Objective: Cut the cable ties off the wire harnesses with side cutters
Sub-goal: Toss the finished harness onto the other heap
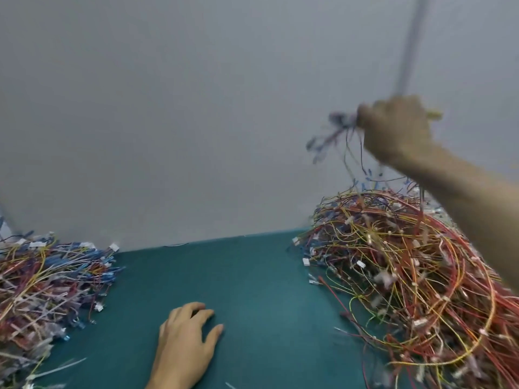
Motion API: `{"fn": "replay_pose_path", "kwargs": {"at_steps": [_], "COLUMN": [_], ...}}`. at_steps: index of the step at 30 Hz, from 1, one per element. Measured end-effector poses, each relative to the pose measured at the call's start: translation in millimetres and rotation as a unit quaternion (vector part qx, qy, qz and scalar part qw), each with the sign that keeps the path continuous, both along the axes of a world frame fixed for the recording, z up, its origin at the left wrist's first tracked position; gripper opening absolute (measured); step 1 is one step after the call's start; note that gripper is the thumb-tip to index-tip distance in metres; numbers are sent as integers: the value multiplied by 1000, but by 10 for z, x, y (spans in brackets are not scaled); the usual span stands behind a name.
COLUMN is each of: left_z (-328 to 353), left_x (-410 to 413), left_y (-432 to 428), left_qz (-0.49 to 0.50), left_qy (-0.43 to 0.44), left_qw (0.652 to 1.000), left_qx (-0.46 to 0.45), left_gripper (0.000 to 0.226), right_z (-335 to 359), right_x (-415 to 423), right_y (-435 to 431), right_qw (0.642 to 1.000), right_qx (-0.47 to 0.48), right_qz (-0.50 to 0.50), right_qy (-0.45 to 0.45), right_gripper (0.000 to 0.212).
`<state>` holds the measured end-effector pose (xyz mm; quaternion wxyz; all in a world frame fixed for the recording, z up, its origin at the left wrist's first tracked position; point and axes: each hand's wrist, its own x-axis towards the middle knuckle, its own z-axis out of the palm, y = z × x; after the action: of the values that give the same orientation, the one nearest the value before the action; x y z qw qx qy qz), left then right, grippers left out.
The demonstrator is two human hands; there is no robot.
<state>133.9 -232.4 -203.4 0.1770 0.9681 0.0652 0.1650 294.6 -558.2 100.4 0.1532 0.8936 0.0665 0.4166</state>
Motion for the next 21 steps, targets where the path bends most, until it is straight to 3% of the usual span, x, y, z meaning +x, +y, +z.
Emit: {"fn": "replay_pose_path", "kwargs": {"at_steps": [2,4,6,11,16,21], "left_z": [-8,-22,-29,-27,-30,-30], "left_x": [1,2,7,7,4,12], "left_y": [5,8,14,11,11,9], "left_qz": [-1,-2,-4,-4,-5,-5], "left_qy": [-3,-6,-8,-12,-17,-17], "left_qw": [1000,1000,1000,1000,1000,1000], "left_qx": [5,5,3,2,1,-2], "left_gripper": [38,38,38,36,38,39], "right_z": [-691,-1176,-1304,-1229,-1012,-760], "right_x": [-34,77,219,307,169,-158], "right_y": [-54,-290,-421,-435,-367,-102], "right_qw": [989,983,989,987,985,979], "right_qx": [2,-13,-17,10,79,188], "right_qz": [-26,-77,-74,-73,-61,52], "right_qy": [145,166,130,146,142,63], "right_gripper": [11,12,16,20,48,50]}}
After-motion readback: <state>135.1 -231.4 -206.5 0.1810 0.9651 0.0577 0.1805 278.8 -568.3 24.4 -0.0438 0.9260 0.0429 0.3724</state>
